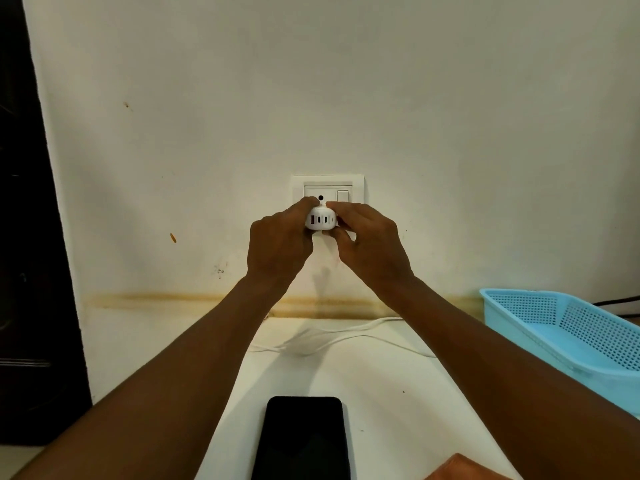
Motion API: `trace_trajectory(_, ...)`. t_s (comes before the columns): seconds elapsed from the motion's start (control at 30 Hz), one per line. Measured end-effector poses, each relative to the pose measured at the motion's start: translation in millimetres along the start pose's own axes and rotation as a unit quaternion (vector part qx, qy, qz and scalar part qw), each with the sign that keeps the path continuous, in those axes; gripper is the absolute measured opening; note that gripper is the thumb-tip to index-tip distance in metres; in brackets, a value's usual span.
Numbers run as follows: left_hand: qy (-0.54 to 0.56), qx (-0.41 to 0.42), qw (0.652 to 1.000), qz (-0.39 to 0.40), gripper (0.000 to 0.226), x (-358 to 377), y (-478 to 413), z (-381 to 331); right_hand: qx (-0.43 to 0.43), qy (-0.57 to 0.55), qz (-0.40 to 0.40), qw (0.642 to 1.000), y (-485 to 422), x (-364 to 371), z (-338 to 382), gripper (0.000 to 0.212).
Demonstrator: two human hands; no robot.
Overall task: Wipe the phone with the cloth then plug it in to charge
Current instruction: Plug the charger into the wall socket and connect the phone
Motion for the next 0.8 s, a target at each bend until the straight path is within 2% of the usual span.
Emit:
trace_trajectory(0.3, 0.003, -0.009, 1.000, -0.009, 0.031, 5.2, -3.7, 4.6, -0.021, -0.004, 0.006, 1.000, -6.0, 0.4, -7.1, 0.031)
trace_trajectory(0.47, 0.029, -0.025, 0.998, 0.043, 0.031, 7.5, -3.2, 5.9, 0.025, -0.052, 0.033, 0.998, -5.0, 1.0, -10.4, 0.038)
trace_trajectory(0.6, 0.049, -0.075, 0.994, 0.064, 0.055, 8.5, 6.6, 11.7, 0.053, -0.038, 0.070, 0.995, 5.6, -1.7, -14.9, 0.056)
trace_trajectory(0.67, 0.036, -0.099, 0.992, 0.072, 0.055, 7.0, 18.7, 17.8, 0.066, -0.037, 0.060, 0.995, 17.7, -9.2, -17.4, 0.049)
trace_trajectory(0.8, 0.031, -0.143, 0.983, 0.113, 0.026, 2.4, 48.5, 36.4, 0.119, -0.043, 0.095, 0.987, 43.5, -15.6, -27.9, 0.016)
Point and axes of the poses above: each hand's wrist, its own y-axis away from the middle knuckle, its own x-axis out of the palm, z = x × y, the point moved 7 cm from there along -y, towards the middle knuckle, and after that the axes turned 7 degrees about z, right-handed, at the moved point
